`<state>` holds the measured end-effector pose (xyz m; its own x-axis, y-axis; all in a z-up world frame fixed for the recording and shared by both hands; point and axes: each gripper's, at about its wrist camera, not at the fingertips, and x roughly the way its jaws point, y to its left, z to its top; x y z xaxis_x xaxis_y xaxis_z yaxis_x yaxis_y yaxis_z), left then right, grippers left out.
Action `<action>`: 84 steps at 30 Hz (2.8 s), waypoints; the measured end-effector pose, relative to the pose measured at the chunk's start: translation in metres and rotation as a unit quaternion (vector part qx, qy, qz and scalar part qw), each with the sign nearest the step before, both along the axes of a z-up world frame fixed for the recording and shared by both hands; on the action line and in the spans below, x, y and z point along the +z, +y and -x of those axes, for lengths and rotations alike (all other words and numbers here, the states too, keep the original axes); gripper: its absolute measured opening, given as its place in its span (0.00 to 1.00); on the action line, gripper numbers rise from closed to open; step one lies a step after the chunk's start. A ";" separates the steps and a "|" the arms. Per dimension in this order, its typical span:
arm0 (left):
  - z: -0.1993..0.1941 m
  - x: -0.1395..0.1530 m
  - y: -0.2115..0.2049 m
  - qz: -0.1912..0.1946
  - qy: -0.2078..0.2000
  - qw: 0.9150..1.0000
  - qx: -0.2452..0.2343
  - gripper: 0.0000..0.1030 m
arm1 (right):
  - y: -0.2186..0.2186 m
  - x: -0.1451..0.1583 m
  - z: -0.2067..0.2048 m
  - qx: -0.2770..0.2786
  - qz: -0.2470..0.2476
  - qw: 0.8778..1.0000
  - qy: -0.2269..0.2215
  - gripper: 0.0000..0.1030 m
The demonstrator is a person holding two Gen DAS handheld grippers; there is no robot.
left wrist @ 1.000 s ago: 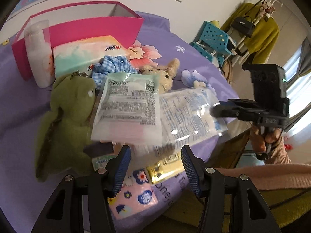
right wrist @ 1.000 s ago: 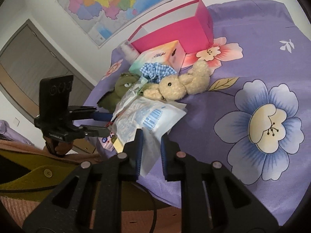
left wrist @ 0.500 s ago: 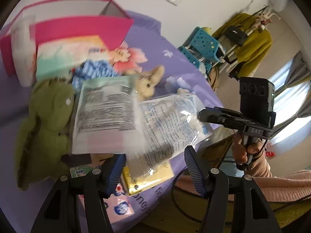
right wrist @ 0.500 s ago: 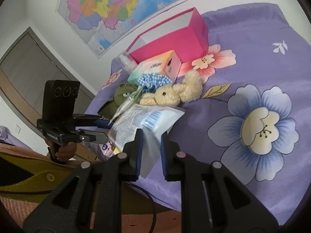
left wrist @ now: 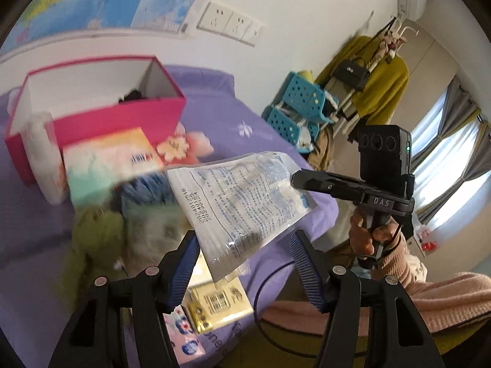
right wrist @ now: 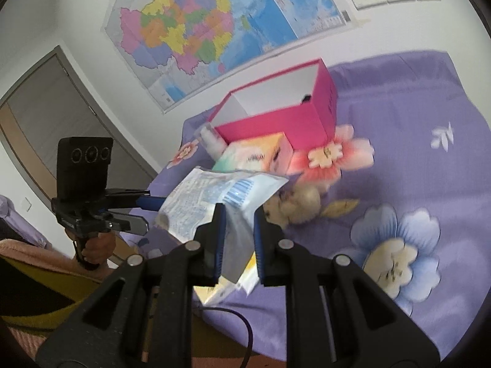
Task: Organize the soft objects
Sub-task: 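Carry the clear pack into the pink box and open the right gripper, then grasp the gold tissue packet with the right gripper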
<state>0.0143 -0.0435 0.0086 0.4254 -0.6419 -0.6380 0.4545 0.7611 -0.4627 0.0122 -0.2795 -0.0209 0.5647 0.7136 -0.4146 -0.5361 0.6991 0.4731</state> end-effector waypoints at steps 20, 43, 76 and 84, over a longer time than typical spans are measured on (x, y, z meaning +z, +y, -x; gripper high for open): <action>-0.067 0.054 0.062 -0.060 -0.072 0.989 0.116 0.60 | 0.062 0.066 -0.105 0.035 0.024 0.999 -0.032 0.19; -0.185 0.003 0.149 -0.066 0.019 0.974 0.214 0.60 | 0.145 0.032 -0.266 0.004 0.043 0.996 0.077 0.23; -0.042 0.025 0.088 -0.056 -0.073 0.988 0.123 0.60 | 0.079 0.081 -0.135 0.010 0.059 0.998 0.006 0.54; -0.011 -0.003 0.049 -0.076 -0.048 0.994 0.060 0.60 | 0.044 0.049 -0.081 0.001 0.074 0.997 0.030 0.54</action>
